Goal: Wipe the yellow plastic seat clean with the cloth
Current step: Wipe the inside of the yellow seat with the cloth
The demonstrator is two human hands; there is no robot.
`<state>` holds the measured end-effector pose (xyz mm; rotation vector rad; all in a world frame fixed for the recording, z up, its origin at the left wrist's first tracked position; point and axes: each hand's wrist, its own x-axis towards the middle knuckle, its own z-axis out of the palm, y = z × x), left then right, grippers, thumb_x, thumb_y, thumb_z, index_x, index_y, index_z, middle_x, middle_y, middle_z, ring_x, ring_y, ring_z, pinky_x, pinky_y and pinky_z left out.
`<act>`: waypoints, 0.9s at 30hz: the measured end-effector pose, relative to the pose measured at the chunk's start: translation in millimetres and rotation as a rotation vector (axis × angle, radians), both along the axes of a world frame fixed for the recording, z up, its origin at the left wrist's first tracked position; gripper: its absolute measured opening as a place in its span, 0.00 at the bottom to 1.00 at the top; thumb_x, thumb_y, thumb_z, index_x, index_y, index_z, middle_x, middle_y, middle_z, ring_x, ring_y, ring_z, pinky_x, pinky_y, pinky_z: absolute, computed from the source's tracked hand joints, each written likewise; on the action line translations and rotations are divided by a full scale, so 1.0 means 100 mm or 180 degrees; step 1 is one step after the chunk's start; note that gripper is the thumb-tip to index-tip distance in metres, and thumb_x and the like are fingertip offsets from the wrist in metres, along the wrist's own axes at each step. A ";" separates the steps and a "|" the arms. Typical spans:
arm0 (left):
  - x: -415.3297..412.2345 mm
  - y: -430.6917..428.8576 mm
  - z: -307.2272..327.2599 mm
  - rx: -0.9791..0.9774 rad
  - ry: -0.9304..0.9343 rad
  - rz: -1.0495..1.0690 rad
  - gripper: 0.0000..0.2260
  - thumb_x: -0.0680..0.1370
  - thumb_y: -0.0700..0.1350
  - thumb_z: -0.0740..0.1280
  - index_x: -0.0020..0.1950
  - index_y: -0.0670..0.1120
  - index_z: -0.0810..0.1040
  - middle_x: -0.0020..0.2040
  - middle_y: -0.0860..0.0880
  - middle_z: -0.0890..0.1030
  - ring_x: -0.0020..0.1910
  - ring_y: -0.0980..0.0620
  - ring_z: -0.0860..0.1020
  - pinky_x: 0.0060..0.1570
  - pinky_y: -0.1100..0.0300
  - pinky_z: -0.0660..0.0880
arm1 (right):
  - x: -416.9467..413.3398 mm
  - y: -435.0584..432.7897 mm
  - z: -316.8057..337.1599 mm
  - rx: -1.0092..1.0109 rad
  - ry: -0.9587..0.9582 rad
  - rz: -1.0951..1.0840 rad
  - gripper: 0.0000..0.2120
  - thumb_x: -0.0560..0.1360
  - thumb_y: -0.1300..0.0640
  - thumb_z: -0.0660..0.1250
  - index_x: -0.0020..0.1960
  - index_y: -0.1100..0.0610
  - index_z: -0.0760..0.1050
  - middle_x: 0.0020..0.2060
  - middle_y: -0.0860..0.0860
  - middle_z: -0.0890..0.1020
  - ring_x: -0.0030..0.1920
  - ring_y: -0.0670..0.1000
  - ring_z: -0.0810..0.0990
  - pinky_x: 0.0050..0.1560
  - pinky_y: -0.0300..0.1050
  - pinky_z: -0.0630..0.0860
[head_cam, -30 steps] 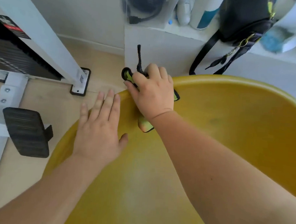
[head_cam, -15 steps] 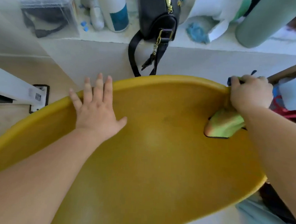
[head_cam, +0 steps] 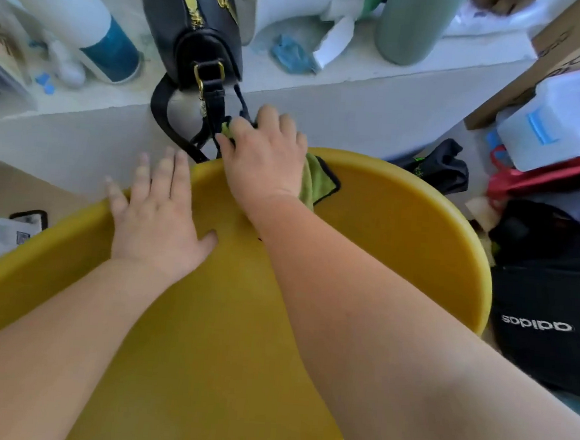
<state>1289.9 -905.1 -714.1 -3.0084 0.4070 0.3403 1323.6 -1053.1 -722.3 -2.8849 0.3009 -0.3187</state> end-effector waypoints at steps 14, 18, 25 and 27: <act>-0.13 -1.83 -0.08 -0.0066 -0.0031 -0.0749 0.54 0.69 0.72 0.61 0.79 0.47 0.33 0.81 0.44 0.39 0.77 0.32 0.41 0.71 0.27 0.45 | -1.72 -2.43 -0.10 -0.0373 -0.0320 -0.1426 0.15 0.78 0.44 0.66 0.44 0.56 0.77 0.42 0.56 0.74 0.42 0.59 0.71 0.40 0.48 0.62; -0.27 -2.26 -0.10 -0.0176 -0.0112 -0.1158 0.52 0.69 0.70 0.62 0.80 0.46 0.37 0.81 0.43 0.41 0.77 0.32 0.41 0.72 0.29 0.45 | -2.76 -2.56 -0.29 0.0042 -0.0096 -0.2097 0.15 0.79 0.46 0.64 0.44 0.58 0.74 0.42 0.56 0.72 0.42 0.59 0.70 0.41 0.54 0.72; -0.35 -2.43 -0.22 -0.0003 -0.0188 -0.1147 0.53 0.63 0.71 0.64 0.78 0.47 0.44 0.79 0.43 0.51 0.76 0.32 0.49 0.69 0.26 0.46 | -2.89 -2.16 -0.50 0.1008 -0.0481 -0.2315 0.13 0.80 0.52 0.60 0.51 0.62 0.71 0.49 0.57 0.72 0.48 0.56 0.69 0.51 0.54 0.72; -0.36 -2.45 -0.20 0.0059 -0.0170 -0.1150 0.53 0.62 0.70 0.65 0.77 0.47 0.46 0.78 0.43 0.53 0.75 0.32 0.51 0.69 0.26 0.46 | -2.45 -2.14 -0.38 0.0881 -0.0712 -0.2227 0.12 0.79 0.52 0.62 0.52 0.62 0.74 0.48 0.59 0.73 0.47 0.59 0.71 0.48 0.54 0.71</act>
